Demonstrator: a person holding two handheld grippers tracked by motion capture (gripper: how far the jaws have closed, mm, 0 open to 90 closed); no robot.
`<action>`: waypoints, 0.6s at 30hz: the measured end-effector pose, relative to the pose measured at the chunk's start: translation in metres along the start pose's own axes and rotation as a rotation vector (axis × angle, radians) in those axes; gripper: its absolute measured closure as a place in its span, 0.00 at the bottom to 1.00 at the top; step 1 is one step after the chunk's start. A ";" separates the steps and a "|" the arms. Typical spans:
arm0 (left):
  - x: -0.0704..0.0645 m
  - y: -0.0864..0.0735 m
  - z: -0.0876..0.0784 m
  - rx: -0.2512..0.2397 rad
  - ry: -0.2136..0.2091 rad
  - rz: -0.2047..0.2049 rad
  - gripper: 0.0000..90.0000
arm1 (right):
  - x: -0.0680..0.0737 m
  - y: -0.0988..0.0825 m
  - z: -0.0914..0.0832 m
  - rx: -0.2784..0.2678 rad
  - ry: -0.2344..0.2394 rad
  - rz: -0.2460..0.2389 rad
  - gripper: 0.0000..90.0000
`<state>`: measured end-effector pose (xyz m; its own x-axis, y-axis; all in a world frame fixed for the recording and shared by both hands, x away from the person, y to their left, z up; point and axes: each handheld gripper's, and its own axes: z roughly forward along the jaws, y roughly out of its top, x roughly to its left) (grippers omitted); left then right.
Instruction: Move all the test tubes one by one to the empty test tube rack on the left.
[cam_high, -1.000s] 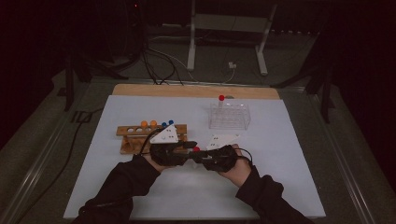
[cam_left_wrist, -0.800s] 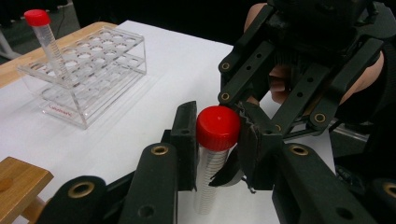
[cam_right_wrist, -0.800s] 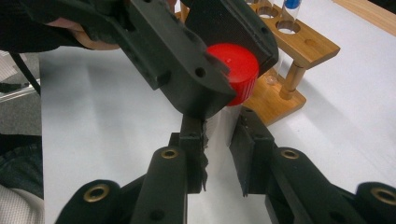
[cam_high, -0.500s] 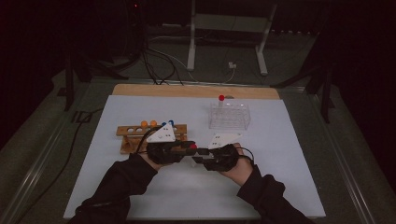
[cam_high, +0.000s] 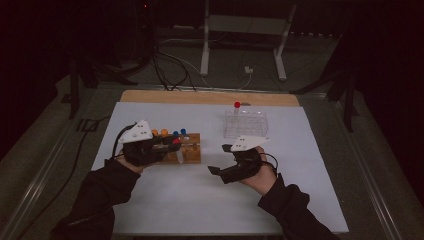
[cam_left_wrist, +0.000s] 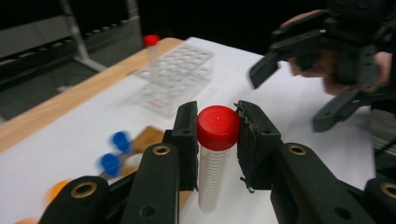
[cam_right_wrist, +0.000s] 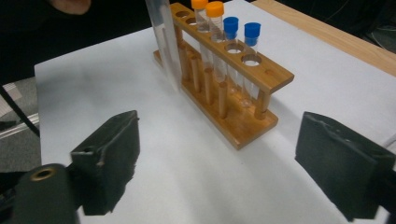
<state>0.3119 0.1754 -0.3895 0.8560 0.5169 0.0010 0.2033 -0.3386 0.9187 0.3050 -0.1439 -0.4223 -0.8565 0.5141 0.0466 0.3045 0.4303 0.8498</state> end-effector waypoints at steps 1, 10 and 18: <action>0.003 0.000 -0.005 -0.001 0.016 -0.001 0.80 | 0.000 0.000 0.000 0.001 -0.002 0.001 0.07; 0.025 0.000 -0.038 -0.015 0.122 -0.021 0.80 | -0.003 0.000 -0.003 -0.006 0.017 0.009 0.00; 0.051 -0.004 -0.054 -0.027 0.221 -0.053 0.80 | -0.005 0.000 -0.005 -0.011 0.014 0.009 0.00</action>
<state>0.3291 0.2460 -0.3721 0.7193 0.6938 0.0361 0.2300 -0.2869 0.9299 0.3073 -0.1500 -0.4202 -0.8595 0.5073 0.0621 0.3078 0.4170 0.8552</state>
